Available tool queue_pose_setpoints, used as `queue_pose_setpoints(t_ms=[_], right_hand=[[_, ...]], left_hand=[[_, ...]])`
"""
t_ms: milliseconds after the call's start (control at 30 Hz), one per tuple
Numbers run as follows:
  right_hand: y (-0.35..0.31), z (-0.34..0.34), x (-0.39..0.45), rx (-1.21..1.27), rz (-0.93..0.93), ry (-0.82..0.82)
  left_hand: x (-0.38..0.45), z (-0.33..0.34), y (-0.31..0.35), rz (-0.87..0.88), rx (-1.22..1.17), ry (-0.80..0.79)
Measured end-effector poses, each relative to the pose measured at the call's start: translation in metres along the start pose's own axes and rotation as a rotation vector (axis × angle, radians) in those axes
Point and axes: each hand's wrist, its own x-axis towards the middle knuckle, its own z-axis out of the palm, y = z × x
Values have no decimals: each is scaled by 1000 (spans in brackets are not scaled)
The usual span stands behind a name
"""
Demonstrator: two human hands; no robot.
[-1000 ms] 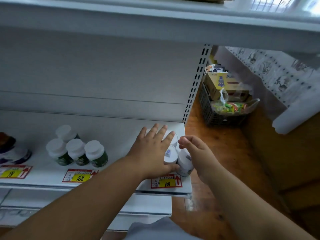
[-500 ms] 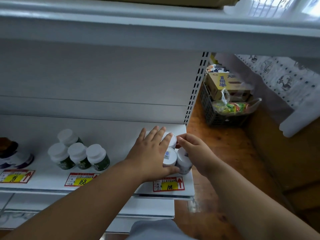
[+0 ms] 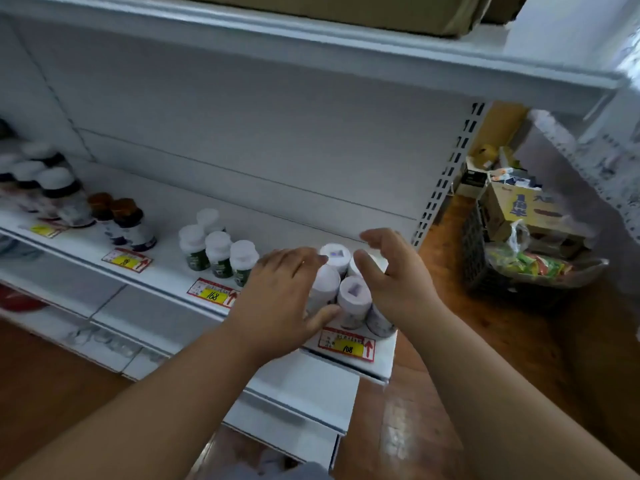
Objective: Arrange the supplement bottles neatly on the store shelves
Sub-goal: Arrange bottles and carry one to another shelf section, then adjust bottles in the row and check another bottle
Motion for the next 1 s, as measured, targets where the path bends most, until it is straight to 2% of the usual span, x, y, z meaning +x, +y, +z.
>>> queue_pose_setpoints(t_ms=[300, 600, 767, 1000], right_hand=[[-129, 83, -5, 8, -314, -153], [-312, 261, -7, 126, -532, -335], [-362, 323, 11, 148, -552, -407], [-402, 424, 93, 207, -565, -479]], left_hand=[[-108, -57, -84, -303, -6, 88], [-255, -141, -258, -564, 89, 120], [-274, -161, -324, -614, 53, 118], [-246, -160, -448, -689, 46, 161]])
